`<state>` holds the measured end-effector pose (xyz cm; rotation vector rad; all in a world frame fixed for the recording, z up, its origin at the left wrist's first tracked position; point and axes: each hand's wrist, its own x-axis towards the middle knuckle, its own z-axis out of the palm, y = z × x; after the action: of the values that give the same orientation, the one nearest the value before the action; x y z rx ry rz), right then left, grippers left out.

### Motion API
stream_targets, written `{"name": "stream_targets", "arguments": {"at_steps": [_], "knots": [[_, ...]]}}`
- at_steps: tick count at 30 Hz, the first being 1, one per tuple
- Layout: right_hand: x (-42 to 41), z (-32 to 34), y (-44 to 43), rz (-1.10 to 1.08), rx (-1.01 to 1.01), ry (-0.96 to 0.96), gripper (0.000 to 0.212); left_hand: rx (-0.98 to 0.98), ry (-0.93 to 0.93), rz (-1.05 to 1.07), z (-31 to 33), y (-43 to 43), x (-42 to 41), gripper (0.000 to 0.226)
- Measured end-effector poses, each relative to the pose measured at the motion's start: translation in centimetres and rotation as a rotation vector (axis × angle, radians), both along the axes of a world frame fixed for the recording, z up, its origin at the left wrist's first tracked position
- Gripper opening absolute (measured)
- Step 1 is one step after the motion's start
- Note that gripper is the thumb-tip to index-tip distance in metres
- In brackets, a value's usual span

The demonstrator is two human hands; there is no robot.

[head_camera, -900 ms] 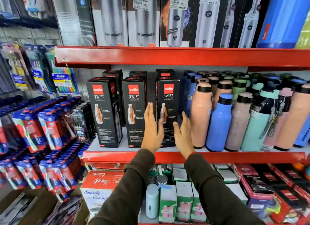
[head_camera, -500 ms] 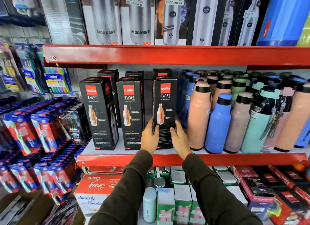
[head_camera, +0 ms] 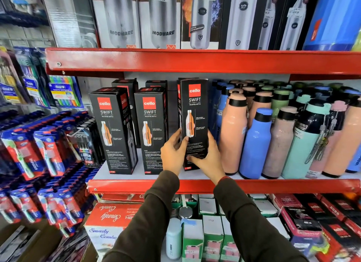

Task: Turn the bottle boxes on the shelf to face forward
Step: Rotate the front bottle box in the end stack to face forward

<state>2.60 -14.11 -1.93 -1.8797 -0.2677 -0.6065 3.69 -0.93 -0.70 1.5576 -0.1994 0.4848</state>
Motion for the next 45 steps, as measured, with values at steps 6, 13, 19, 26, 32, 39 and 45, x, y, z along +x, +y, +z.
{"name": "stream_targets", "arguments": {"at_steps": [6, 13, 19, 26, 32, 39, 45], "knots": [[0.1, 0.8, 0.4, -0.068, 0.037, -0.070, 0.097, -0.090, -0.018, -0.002, -0.2, -0.6, -0.6, 0.048], [0.1, 1.0, -0.2, -0.050, 0.042, -0.008, 0.102, 0.068, -0.076, 0.088, 0.0, -0.4, -0.2, 0.040], [-0.1, 0.6, -0.7, 0.006, 0.007, 0.059, 0.108, 0.085, 0.116, 0.007, -0.3, 0.0, 1.5, 0.045], [-0.1, 0.0, -1.3, 0.073, 0.044, 0.116, 0.093, 0.023, 0.025, 0.008, -1.4, 0.2, 0.9, 0.035], [0.5, 0.0, -1.6, 0.084, 0.028, 0.121, 0.080, 0.005, -0.020, 0.004, -2.3, -0.3, 0.5, 0.035], [1.4, -0.4, -1.3, 0.060, -0.048, 0.154, 0.076, 0.012, -0.003, 0.062, -2.9, -0.5, 0.9, 0.032], [2.0, -1.0, -1.2, 0.036, -0.060, 0.173, 0.079, 0.026, 0.013, 0.075, -3.2, -0.7, 1.3, 0.029]]}}
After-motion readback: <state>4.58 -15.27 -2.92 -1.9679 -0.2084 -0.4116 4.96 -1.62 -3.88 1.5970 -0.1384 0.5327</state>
